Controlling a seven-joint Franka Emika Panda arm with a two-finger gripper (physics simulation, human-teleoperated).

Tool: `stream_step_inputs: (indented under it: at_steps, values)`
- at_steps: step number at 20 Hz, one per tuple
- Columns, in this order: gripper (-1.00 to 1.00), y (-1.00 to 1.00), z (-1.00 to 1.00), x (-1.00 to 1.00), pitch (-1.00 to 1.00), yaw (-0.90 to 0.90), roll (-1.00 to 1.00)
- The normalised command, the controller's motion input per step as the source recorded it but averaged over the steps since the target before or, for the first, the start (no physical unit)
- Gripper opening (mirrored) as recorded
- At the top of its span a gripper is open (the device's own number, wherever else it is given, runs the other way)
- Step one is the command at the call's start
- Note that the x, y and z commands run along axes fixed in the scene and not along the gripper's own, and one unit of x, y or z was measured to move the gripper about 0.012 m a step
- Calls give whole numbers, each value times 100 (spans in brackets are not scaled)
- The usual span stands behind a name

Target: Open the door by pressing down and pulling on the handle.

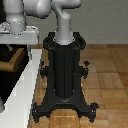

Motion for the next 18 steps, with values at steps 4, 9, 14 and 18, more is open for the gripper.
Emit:
stream_step_inputs:
  at_steps: [4,9,14,18]
  values:
    - [100,-75,-75,0,0,0,0]
    - [100,-60,-80,0,0,0,0]
    - [-100,0,0,0,0,0,0]
    - [-100,0,0,0,0,0,0]
